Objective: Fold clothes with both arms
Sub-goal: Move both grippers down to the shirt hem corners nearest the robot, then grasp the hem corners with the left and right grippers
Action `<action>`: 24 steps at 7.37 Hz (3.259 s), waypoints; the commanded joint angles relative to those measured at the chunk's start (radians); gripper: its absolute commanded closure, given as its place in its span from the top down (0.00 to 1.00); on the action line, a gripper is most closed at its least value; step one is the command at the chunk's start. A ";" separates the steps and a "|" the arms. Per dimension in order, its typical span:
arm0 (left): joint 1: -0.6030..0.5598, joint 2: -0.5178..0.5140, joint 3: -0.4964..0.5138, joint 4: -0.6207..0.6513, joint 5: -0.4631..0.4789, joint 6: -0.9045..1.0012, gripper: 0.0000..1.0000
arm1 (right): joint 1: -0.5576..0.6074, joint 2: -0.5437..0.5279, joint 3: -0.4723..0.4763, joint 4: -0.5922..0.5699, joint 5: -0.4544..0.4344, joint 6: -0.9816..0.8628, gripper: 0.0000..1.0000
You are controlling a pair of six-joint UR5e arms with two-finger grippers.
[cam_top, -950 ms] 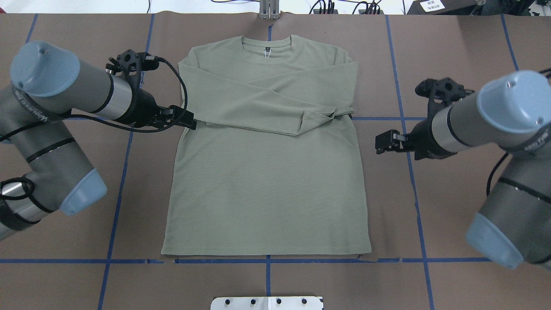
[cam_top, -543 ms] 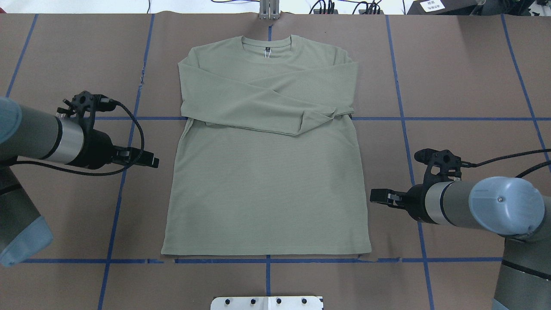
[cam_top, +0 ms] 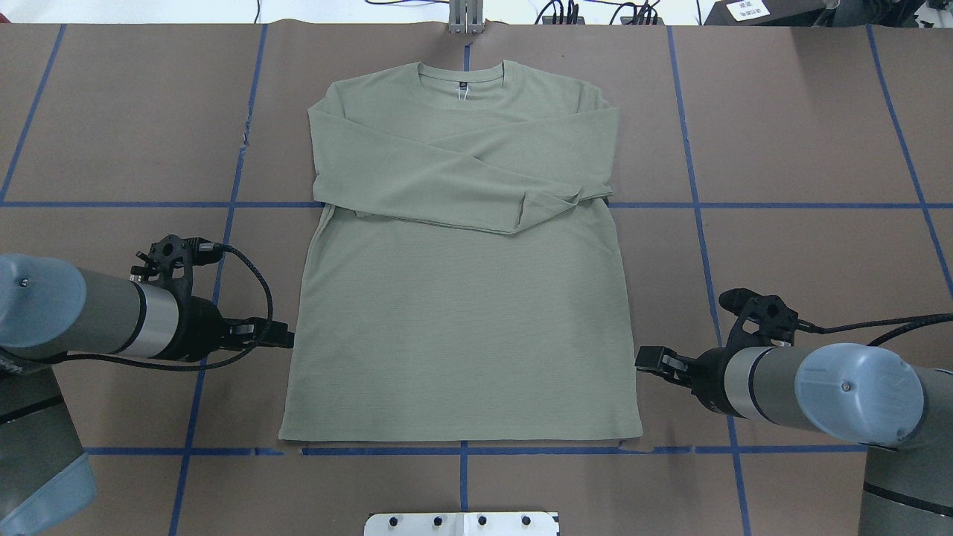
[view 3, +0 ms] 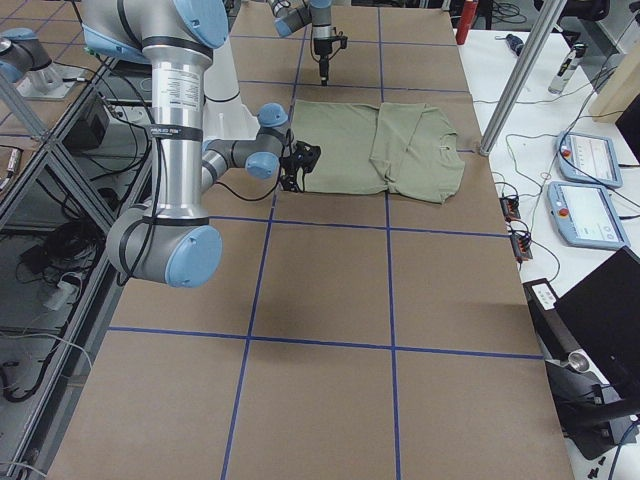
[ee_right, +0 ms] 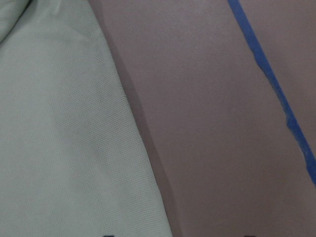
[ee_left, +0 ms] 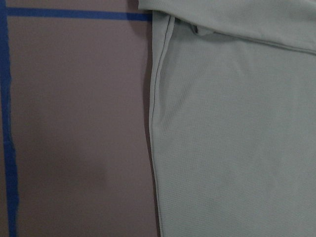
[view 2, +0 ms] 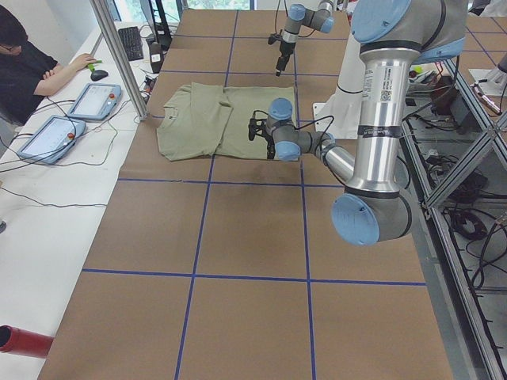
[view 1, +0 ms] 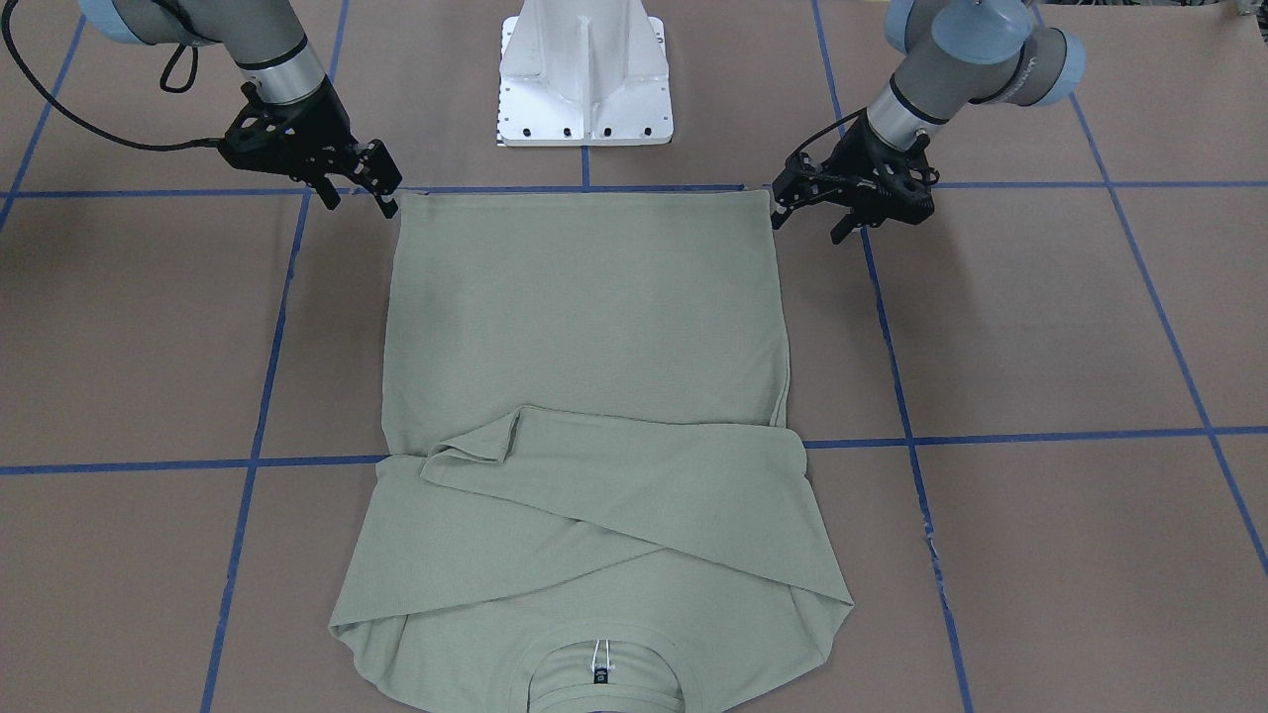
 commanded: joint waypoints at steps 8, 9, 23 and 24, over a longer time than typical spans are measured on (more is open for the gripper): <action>0.219 0.025 0.010 0.022 0.124 -0.216 0.72 | -0.002 -0.001 0.001 0.000 -0.011 0.061 0.92; 0.226 0.032 0.008 0.022 0.126 -0.216 0.70 | -0.002 -0.001 0.002 0.001 -0.011 0.061 0.92; 0.219 0.022 -0.082 0.023 0.144 -0.216 0.00 | -0.014 -0.008 -0.003 -0.033 -0.014 0.131 0.87; 0.213 0.023 -0.115 0.023 0.144 -0.218 0.00 | -0.040 -0.005 -0.001 -0.037 -0.040 0.157 0.87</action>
